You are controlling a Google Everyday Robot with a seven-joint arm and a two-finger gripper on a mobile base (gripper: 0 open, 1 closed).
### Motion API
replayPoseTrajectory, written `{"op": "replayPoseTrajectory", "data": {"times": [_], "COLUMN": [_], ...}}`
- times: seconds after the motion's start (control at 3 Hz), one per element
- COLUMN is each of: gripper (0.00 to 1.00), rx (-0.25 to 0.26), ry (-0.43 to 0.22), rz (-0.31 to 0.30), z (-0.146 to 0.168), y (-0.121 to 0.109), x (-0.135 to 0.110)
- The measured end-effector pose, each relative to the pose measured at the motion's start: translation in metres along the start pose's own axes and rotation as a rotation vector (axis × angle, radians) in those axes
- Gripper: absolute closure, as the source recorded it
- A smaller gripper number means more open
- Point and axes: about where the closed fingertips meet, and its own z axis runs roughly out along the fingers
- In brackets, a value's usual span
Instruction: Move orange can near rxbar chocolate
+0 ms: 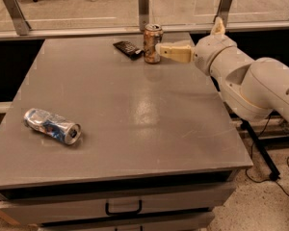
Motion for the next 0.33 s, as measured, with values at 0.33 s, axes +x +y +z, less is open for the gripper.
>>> {"op": "replayPoseTrajectory", "data": {"times": [0.33], "gripper": [0.0], "rx": [0.0], "ry": [0.0], "rz": [0.0], "z": [0.0], "y": [0.0001], "x": [0.0]}}
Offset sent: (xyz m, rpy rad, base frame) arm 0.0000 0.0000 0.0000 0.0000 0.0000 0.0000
